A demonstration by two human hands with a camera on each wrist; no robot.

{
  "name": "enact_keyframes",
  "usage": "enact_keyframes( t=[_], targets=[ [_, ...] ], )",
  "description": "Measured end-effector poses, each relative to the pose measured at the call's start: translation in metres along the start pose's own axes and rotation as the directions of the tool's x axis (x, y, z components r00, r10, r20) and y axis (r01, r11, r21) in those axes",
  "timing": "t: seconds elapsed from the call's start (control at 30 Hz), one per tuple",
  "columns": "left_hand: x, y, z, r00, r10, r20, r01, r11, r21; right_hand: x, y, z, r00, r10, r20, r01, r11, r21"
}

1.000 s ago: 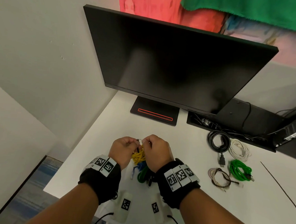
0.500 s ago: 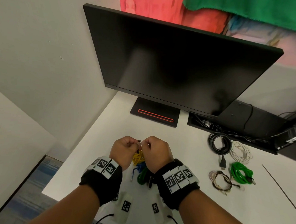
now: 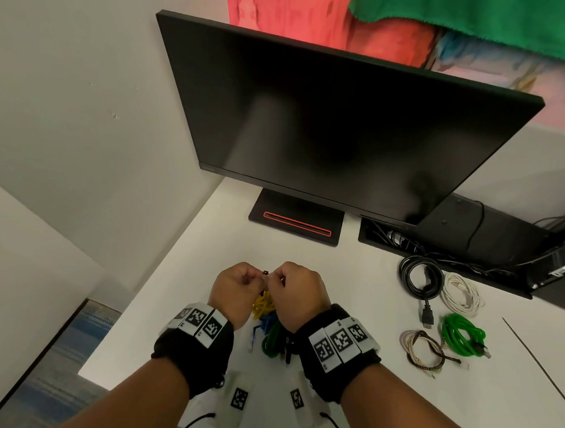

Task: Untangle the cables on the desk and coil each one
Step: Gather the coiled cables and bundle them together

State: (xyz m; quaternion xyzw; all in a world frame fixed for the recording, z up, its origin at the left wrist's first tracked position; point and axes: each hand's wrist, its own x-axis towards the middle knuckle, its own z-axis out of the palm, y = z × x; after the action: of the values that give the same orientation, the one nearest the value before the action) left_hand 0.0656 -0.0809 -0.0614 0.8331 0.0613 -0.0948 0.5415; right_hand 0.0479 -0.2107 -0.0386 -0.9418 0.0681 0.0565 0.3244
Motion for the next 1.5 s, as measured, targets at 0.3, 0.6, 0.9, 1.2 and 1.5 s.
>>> enact_keyframes(
  t=[0.3, 0.6, 0.9, 1.2, 1.5],
  targets=[
    [-0.005, 0.004, -0.006, 0.983, 0.127, 0.131, -0.121, 0.991, -0.052, 0.009, 0.007, -0.001, 0.993, 0.065, 0.096, -0.085, 0.973, 0.216],
    [0.006, 0.022, -0.013, 0.996, -0.044, 0.080, 0.057, 0.985, -0.164, -0.005, 0.009, 0.006, 0.996, -0.076, -0.037, 0.084, 0.948, 0.306],
    [0.010, 0.056, -0.025, 0.987, 0.156, 0.036, -0.144, 0.963, -0.229, -0.017, 0.050, 0.006, 0.995, -0.099, -0.008, 0.098, 0.972, 0.214],
    [-0.001, 0.050, -0.020, 0.926, 0.215, 0.310, -0.169, 0.971, -0.168, -0.011, 0.028, -0.012, 0.983, -0.098, 0.157, 0.020, 0.901, 0.434],
    [-0.008, 0.007, -0.006, 0.912, 0.108, 0.395, -0.319, 0.793, 0.519, -0.017, 0.017, -0.024, 0.990, -0.135, -0.028, 0.133, 0.884, 0.448]
  ],
)
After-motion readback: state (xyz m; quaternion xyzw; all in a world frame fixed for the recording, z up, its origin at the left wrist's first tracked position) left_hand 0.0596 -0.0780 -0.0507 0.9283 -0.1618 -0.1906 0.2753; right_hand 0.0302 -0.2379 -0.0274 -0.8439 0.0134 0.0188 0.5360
